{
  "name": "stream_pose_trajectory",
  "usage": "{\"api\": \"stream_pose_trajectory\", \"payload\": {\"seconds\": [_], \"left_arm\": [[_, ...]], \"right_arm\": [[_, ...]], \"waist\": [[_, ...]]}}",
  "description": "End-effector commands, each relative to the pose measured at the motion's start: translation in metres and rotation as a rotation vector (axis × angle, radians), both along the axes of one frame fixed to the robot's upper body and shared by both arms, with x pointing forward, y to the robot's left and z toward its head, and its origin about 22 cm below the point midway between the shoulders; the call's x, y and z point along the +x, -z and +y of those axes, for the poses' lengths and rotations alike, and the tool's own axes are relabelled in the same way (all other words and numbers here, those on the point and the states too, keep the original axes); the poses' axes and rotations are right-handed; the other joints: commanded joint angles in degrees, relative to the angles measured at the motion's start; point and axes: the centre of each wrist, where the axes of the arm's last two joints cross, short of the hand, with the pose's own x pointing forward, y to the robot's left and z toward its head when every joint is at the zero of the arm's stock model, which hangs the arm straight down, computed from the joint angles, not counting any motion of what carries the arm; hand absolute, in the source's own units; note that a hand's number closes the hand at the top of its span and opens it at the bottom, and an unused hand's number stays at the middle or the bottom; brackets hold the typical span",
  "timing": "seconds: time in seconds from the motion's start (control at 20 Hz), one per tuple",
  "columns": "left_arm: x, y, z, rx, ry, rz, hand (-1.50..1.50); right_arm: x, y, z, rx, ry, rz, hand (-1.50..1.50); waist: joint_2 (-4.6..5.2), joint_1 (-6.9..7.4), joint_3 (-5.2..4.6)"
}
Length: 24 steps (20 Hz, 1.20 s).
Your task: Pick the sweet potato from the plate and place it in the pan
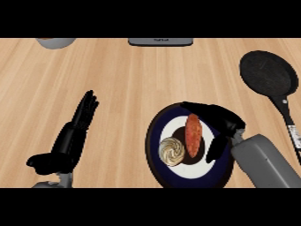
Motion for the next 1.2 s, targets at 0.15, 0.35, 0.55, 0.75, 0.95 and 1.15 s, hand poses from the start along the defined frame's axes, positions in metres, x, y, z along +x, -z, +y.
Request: {"api": "stream_pose_trajectory", "payload": {"seconds": [0.15,0.35,0.55,0.75,0.95,1.15], "left_arm": [[0.012,0.021,-0.006,-0.007,-0.008,0.005,0.00],[0.005,0.023,0.000,0.008,-0.002,0.003,0.00],[0.007,0.002,0.006,-0.004,0.005,0.010,0.00],[0.012,0.002,0.008,-0.005,0.009,-0.003,0.00],[0.009,0.008,0.002,0.008,0.007,0.000,0.00],[0.008,0.002,0.004,0.005,0.006,0.008,0.00]], "right_arm": [[0.004,0.011,0.009,0.001,0.003,0.005,-1.50],[-0.001,0.039,0.020,-0.041,0.017,0.041,-1.50],[0.004,0.055,0.021,-0.105,-0.088,0.088,1.50],[0.017,0.055,0.014,-0.148,-0.144,0.000,1.50],[0.020,0.059,0.013,-0.161,-0.134,-0.027,1.50],[0.017,0.060,0.034,-0.120,-0.129,-0.110,1.50]], "waist": [[0.02,-0.14,-0.01],[0.05,-0.03,-0.01],[0.12,0.38,0.01],[0.13,0.37,0.01],[0.13,0.36,0.01],[0.06,0.25,0.01]]}}
